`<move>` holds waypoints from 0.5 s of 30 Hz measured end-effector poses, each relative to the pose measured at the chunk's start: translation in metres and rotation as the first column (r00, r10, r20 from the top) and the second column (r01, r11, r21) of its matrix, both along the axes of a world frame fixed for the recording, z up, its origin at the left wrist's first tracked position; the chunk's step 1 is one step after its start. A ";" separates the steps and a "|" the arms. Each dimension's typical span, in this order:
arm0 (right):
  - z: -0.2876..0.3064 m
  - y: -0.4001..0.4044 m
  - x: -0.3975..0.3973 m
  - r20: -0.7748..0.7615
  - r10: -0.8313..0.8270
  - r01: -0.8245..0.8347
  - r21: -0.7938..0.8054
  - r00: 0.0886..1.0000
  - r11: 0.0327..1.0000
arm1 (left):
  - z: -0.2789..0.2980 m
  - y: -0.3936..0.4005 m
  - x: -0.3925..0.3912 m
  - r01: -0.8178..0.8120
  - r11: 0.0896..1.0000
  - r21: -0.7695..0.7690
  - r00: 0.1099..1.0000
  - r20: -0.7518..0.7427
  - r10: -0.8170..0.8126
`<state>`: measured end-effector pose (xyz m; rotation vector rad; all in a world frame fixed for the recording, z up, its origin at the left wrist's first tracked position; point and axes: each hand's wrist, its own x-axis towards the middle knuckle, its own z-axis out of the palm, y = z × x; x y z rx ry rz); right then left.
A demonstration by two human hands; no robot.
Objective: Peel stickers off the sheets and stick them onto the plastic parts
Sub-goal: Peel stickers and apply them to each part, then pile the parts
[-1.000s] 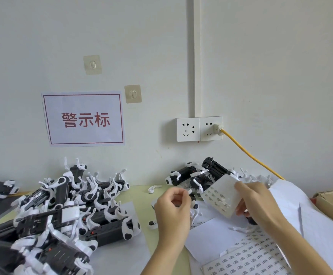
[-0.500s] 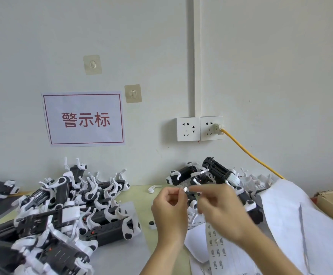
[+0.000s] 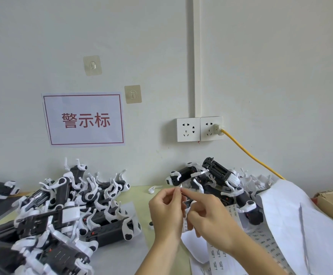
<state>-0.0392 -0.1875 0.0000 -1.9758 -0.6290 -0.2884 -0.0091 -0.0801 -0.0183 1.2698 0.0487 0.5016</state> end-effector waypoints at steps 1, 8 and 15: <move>-0.001 -0.001 0.001 -0.003 -0.013 0.013 0.000 1.000 1.000 | 0.002 0.000 0.000 0.031 1.000 0.001 0.999 -0.007 -0.031; -0.008 -0.022 0.018 -0.122 -0.300 0.310 0.078 0.946 0.947 | -0.007 0.015 0.005 -0.342 0.632 0.695 0.939 0.264 0.219; -0.010 -0.029 0.019 -0.192 -0.265 0.274 0.020 0.945 0.961 | -0.020 0.025 0.009 -0.112 0.066 0.991 0.972 0.096 0.214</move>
